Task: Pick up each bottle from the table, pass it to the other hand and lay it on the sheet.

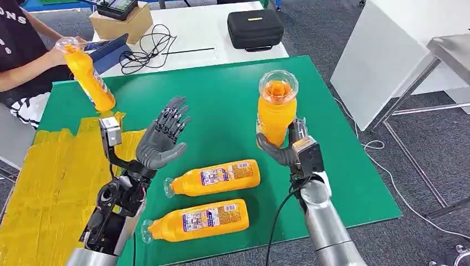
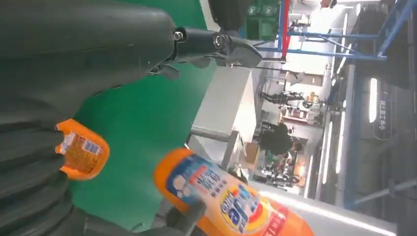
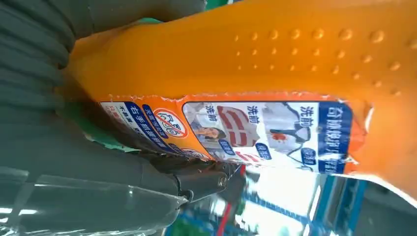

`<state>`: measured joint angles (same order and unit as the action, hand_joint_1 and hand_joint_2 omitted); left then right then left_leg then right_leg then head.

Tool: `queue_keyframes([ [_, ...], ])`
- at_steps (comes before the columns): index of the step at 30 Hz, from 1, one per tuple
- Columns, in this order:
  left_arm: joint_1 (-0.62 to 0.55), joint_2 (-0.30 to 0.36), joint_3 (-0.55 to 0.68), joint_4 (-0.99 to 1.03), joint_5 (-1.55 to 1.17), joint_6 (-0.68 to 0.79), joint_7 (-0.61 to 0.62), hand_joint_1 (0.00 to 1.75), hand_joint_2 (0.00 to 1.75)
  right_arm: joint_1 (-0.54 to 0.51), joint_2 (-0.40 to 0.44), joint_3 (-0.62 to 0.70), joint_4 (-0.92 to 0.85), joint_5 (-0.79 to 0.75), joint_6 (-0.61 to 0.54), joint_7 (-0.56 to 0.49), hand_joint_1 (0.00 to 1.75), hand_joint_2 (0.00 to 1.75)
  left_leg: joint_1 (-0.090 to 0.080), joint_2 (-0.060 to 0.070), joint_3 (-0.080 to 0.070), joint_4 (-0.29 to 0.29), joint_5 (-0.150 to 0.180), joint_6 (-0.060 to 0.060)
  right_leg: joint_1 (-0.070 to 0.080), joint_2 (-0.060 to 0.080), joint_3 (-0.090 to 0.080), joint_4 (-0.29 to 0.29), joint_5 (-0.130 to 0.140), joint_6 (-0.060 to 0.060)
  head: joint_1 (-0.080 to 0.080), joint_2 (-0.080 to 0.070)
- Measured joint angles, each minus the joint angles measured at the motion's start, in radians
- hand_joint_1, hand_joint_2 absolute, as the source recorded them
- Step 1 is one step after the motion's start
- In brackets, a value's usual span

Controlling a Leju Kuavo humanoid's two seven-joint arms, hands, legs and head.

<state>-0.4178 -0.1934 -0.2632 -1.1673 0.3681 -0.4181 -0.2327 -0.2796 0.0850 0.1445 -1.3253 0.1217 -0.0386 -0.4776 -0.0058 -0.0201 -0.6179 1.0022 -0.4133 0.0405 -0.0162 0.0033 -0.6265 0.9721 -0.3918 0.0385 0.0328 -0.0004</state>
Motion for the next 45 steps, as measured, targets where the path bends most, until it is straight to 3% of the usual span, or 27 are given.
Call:
queue_keyframes([
  [14,0.018,0.002,-0.075,-0.061,-0.004,0.077,-0.015,0.00,1.75,-0.101,0.077,0.168,0.199,-0.002,0.016,0.007,1.75,1.75,0.000,0.000,-0.001,0.000,0.000,0.000,0.000,0.000,-0.001,0.000,0.000,0.000,0.000,0.000],
  [31,0.061,0.005,-0.087,-0.167,-0.085,0.174,-0.044,0.00,1.75,-0.124,0.115,0.239,0.249,0.016,-0.001,0.047,1.75,1.75,0.000,0.000,0.000,0.000,0.000,0.000,0.000,0.000,-0.001,0.000,0.000,0.000,0.000,0.000],
  [45,0.064,0.004,-0.106,-0.172,-0.084,0.163,-0.053,0.00,1.75,-0.153,0.128,0.300,0.298,0.030,-0.010,0.046,1.75,1.75,0.000,0.000,-0.001,0.000,0.000,0.000,0.000,0.000,-0.001,0.000,0.000,0.000,0.000,0.000],
])
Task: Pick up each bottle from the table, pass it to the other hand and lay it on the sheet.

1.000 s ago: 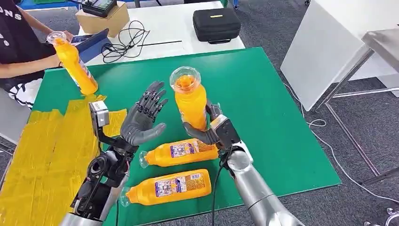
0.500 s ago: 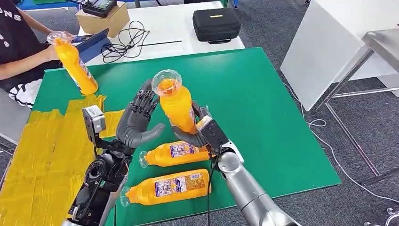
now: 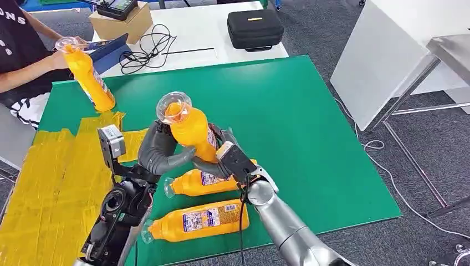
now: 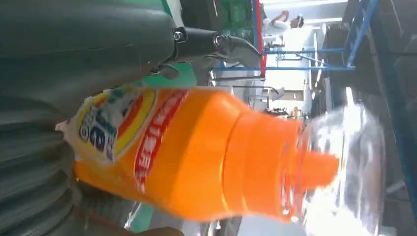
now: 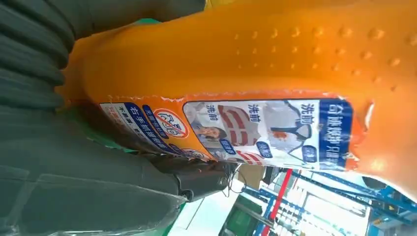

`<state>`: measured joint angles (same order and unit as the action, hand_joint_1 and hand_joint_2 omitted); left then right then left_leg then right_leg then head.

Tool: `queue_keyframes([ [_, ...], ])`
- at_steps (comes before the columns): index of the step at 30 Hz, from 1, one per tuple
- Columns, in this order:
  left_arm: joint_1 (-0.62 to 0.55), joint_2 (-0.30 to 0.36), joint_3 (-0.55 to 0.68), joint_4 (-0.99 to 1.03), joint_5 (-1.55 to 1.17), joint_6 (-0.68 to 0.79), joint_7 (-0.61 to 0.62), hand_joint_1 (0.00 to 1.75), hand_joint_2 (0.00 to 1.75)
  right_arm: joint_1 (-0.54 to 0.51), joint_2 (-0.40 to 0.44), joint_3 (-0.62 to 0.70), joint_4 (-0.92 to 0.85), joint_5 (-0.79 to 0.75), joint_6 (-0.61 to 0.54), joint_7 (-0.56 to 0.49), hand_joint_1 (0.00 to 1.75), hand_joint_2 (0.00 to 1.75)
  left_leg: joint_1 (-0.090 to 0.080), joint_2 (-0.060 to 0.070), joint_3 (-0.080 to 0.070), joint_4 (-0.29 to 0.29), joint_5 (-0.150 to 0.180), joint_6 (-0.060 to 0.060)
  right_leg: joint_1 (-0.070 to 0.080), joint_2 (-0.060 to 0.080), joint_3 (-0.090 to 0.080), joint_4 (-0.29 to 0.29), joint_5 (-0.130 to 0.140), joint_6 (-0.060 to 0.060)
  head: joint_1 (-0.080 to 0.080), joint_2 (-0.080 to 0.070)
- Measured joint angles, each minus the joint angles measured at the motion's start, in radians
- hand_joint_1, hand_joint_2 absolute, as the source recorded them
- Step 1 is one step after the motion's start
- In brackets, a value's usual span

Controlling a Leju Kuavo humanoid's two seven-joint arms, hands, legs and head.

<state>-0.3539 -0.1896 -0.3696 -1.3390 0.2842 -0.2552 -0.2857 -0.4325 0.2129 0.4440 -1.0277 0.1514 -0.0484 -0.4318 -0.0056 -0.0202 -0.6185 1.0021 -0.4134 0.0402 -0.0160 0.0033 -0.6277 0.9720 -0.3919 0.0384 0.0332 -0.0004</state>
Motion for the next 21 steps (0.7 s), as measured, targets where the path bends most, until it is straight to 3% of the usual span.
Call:
queue_keyframes([
  [21,-0.001,-0.005,-0.044,-0.010,-0.042,0.016,-0.010,0.00,1.75,-0.031,0.011,0.037,0.057,-0.006,0.001,-0.007,1.75,1.75,0.000,0.000,0.000,0.000,0.000,0.000,0.000,0.000,0.000,0.000,0.000,0.000,0.000,0.000],
])
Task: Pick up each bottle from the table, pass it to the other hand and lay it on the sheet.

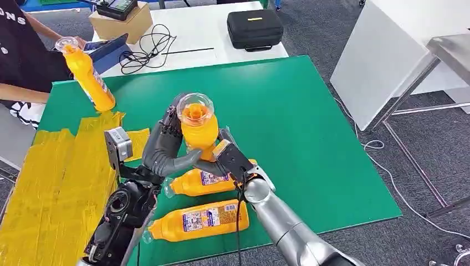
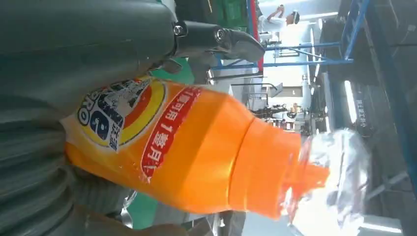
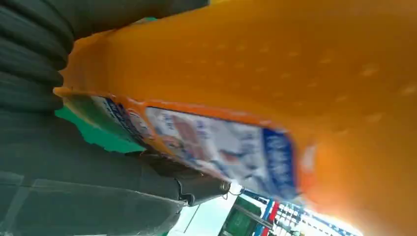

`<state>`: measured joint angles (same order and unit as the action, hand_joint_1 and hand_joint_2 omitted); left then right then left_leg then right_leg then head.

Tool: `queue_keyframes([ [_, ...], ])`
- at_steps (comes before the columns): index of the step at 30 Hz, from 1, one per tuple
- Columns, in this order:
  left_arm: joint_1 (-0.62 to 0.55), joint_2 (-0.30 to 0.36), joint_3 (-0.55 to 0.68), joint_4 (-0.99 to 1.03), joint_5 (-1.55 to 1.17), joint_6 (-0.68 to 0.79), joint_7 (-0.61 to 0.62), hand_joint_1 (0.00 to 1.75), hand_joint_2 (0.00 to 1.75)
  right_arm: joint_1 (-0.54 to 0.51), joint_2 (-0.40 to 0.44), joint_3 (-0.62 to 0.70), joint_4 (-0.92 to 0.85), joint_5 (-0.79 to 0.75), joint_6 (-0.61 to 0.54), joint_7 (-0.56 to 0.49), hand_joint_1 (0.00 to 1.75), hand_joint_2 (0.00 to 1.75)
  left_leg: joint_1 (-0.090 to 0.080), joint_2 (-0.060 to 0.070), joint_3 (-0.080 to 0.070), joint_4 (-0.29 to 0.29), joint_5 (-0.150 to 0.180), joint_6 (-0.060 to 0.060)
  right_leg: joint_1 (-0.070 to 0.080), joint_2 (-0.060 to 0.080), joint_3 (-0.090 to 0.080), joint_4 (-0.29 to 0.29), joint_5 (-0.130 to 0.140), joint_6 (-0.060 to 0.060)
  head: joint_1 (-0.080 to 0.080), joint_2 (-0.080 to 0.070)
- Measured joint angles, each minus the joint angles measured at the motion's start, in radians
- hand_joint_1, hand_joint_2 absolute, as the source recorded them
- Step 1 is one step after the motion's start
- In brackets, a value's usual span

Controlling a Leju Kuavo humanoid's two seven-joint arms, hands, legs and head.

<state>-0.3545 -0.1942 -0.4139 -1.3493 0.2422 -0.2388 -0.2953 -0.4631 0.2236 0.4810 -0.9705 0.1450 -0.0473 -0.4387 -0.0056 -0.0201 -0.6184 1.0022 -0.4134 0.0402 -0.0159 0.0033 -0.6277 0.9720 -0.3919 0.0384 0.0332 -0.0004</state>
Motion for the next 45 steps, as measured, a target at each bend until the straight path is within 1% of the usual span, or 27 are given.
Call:
queue_keyframes([
  [4,0.000,0.000,-0.007,-0.001,0.000,0.008,0.000,0.00,1.75,-0.006,0.005,0.007,0.010,0.000,0.005,0.000,1.75,1.75,0.000,0.000,0.000,0.000,0.000,0.000,0.000,0.000,0.000,0.000,0.000,0.000,0.000,0.000],
  [12,0.000,0.004,-0.002,-0.006,0.009,0.040,-0.003,0.00,1.75,-0.037,0.019,0.063,0.055,0.024,0.030,0.013,1.75,1.75,0.000,0.000,0.000,0.000,0.000,0.000,0.000,0.000,0.000,0.000,0.000,0.000,0.000,0.000],
  [16,-0.006,0.008,0.002,-0.008,-0.022,0.098,-0.022,0.00,1.75,-0.041,0.024,0.106,0.079,0.022,0.042,0.023,1.75,1.75,0.000,0.000,0.000,0.000,0.000,0.000,0.000,0.000,0.000,0.000,0.000,0.000,0.000,0.000],
  [20,-0.008,0.008,-0.004,-0.010,-0.161,0.236,-0.055,0.00,1.75,-0.055,0.025,0.128,0.098,0.014,0.036,0.034,1.75,1.75,0.000,0.000,0.000,0.000,0.000,0.000,0.000,0.000,0.000,0.000,0.000,0.000,0.000,0.000],
  [23,-0.010,0.008,-0.010,-0.011,-0.229,0.305,-0.064,0.00,1.75,-0.058,0.026,0.137,0.108,0.012,0.031,0.040,1.75,1.75,0.000,0.000,0.000,0.000,0.000,0.000,0.000,0.000,0.000,0.000,0.000,0.000,0.000,0.000],
  [27,-0.014,0.005,-0.021,-0.013,-0.458,0.511,-0.071,0.00,1.75,-0.056,0.025,0.142,0.117,0.010,0.021,0.050,1.75,1.75,0.000,0.000,0.000,0.000,0.000,0.000,0.000,0.000,0.000,0.000,0.000,0.000,0.000,0.000],
  [30,-0.014,0.001,-0.027,-0.005,-0.576,0.619,-0.080,0.00,1.75,-0.056,0.023,0.143,0.116,0.011,0.011,0.054,1.75,1.75,0.000,0.000,0.000,0.000,0.000,0.000,0.000,0.000,0.000,0.000,0.000,0.000,0.000,0.000],
  [36,-0.027,-0.002,-0.027,0.035,-0.697,0.729,-0.084,0.00,1.75,-0.050,0.010,0.143,0.109,0.013,-0.011,0.070,1.75,1.75,0.000,0.000,0.000,0.000,0.000,0.000,0.000,0.000,0.000,0.000,0.000,0.000,0.000,0.000],
  [40,-0.041,-0.003,-0.027,0.064,-0.729,0.741,-0.079,0.00,1.75,-0.040,-0.002,0.141,0.098,0.021,-0.040,0.073,1.75,1.75,0.000,0.000,0.000,0.000,0.000,0.000,0.000,0.000,0.000,0.000,0.000,0.000,0.000,0.000],
  [45,-0.053,-0.003,-0.026,0.088,-0.686,0.691,-0.072,0.00,1.75,-0.024,-0.017,0.130,0.080,0.037,-0.079,0.073,1.75,1.75,0.000,0.000,0.000,0.000,0.000,0.000,0.000,0.000,0.000,0.000,0.000,0.000,0.000,0.000],
])
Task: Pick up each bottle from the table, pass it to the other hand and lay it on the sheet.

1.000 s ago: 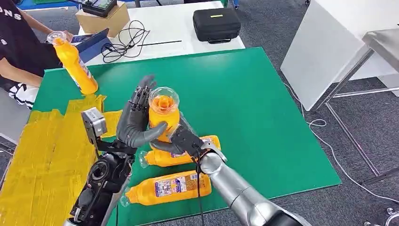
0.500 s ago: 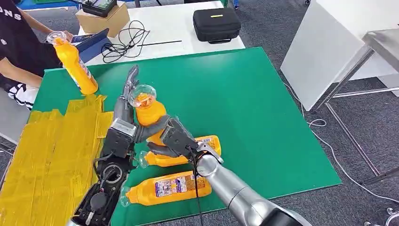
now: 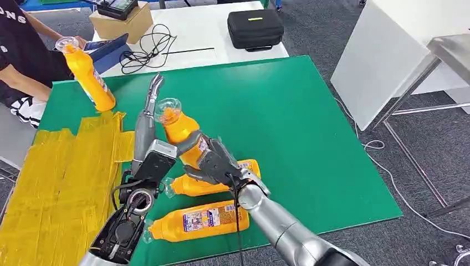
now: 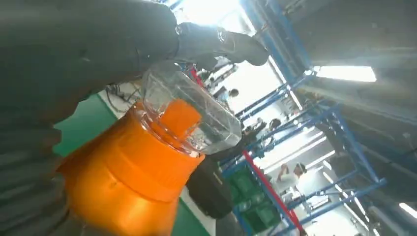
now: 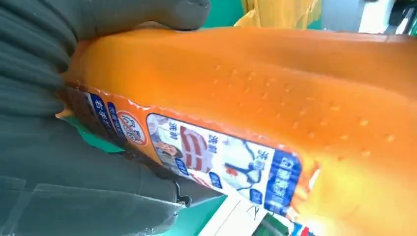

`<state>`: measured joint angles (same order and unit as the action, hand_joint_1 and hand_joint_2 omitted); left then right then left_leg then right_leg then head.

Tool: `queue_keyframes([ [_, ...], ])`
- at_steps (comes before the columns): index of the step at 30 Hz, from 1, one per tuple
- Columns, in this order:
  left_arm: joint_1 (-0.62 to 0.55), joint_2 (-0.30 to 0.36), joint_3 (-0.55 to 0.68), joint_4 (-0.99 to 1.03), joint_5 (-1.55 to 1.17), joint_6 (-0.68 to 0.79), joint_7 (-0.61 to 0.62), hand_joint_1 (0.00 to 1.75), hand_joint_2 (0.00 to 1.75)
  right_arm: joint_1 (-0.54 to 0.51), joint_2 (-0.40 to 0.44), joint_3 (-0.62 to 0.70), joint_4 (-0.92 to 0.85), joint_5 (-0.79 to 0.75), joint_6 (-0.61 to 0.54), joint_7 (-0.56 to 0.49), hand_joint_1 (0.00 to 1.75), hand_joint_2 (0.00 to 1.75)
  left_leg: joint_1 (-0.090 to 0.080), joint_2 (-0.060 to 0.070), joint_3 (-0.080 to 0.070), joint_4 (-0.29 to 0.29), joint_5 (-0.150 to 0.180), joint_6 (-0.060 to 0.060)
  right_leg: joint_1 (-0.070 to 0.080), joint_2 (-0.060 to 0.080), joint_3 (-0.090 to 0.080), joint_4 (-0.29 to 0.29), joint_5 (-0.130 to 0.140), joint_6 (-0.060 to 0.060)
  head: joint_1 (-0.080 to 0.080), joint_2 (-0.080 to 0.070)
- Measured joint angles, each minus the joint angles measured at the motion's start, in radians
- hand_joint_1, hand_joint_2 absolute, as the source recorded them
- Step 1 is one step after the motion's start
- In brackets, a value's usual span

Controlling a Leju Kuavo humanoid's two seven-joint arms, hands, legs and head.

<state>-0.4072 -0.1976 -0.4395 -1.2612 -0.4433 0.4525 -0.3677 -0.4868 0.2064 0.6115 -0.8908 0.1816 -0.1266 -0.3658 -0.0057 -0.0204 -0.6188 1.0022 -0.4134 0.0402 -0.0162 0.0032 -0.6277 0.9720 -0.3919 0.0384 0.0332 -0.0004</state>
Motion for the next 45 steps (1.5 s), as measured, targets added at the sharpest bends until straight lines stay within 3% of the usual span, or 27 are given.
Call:
queue_keyframes([
  [6,-0.006,0.000,0.008,0.016,0.039,-0.055,0.000,0.00,1.75,0.010,-0.008,-0.013,-0.007,0.060,-0.112,-0.023,1.75,1.75,0.000,0.000,0.000,0.000,0.000,0.000,0.000,0.000,0.000,0.000,0.000,0.000,0.000,0.000],
  [15,-0.016,0.000,0.014,0.032,0.046,-0.060,0.000,0.00,1.75,0.011,-0.014,-0.019,-0.016,0.069,-0.129,-0.026,1.75,1.75,0.000,0.000,0.000,0.000,0.000,0.000,0.000,0.000,0.000,0.000,0.000,0.000,0.000,0.000],
  [27,-0.026,-0.005,0.049,0.035,0.133,-0.132,-0.005,0.00,1.75,0.013,-0.024,-0.045,-0.066,0.158,-0.273,-0.034,1.75,1.75,0.000,0.000,-0.001,0.000,0.000,0.000,0.000,0.000,0.000,0.000,0.000,0.000,0.000,0.000],
  [36,-0.016,-0.012,0.126,0.063,0.437,-0.292,-0.021,0.00,1.75,0.006,-0.016,-0.060,-0.080,0.202,-0.303,-0.034,1.75,1.75,0.000,0.000,-0.001,0.000,0.000,0.000,0.000,0.000,0.000,0.000,0.000,0.000,0.000,0.000],
  [45,-0.003,-0.018,0.218,0.074,0.638,-0.331,-0.020,0.00,1.75,-0.009,-0.005,-0.060,-0.080,0.205,-0.303,-0.039,1.75,1.75,0.000,0.000,-0.001,0.000,0.000,0.000,0.000,-0.001,0.000,0.000,0.000,0.000,0.000,0.000],
])
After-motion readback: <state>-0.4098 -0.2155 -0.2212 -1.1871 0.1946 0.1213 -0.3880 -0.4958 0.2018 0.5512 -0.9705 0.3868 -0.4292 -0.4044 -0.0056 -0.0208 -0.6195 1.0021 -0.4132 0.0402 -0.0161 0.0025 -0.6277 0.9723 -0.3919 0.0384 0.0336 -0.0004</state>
